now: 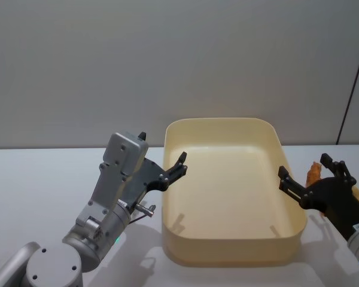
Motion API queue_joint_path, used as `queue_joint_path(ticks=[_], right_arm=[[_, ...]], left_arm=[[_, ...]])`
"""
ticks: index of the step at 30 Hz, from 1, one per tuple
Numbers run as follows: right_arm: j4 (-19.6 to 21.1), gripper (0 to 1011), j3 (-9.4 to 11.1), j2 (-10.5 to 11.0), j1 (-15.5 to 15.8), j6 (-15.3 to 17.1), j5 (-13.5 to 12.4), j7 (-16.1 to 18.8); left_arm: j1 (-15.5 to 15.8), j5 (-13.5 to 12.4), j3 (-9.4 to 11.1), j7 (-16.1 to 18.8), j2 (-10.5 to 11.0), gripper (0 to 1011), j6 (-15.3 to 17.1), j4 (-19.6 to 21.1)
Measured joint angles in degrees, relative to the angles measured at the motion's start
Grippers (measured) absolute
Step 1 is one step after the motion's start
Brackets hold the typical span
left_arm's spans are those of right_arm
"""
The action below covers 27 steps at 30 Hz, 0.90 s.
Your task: Pick up the toy alternately with two hands and place it into the central storage box.
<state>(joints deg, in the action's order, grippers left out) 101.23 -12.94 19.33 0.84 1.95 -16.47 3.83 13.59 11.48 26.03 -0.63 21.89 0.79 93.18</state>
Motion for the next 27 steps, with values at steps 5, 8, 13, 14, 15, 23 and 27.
queue_joint_path(ticks=[5,8,13,14,15,23,27], right_arm=[[0.0,1001,0.0,0.0,0.0,0.0,0.0,0.0],[0.0,1001,0.0,0.0,0.0,0.0,0.0,0.0],[0.0,1001,0.0,0.0,0.0,0.0,0.0,0.0],[0.0,1001,0.0,0.0,0.0,0.0,0.0,0.0],[0.0,1001,0.0,0.0,0.0,0.0,0.0,0.0],[0.0,1001,0.0,0.0,0.0,0.0,0.0,0.0],[0.0,1001,0.0,0.0,0.0,0.0,0.0,0.0]], left_arm=[[0.0,0.0,0.0,0.0,0.0,1001,0.0,0.0],[0.0,0.0,0.0,0.0,0.0,1001,0.0,0.0],[0.0,0.0,0.0,0.0,0.0,1001,0.0,0.0],[0.0,0.0,0.0,0.0,0.0,1001,0.0,0.0],[0.0,0.0,0.0,0.0,0.0,1002,0.0,0.0],[0.0,0.0,0.0,0.0,0.0,1002,0.0,0.0],[0.0,0.0,0.0,0.0,0.0,1001,0.0,0.0]])
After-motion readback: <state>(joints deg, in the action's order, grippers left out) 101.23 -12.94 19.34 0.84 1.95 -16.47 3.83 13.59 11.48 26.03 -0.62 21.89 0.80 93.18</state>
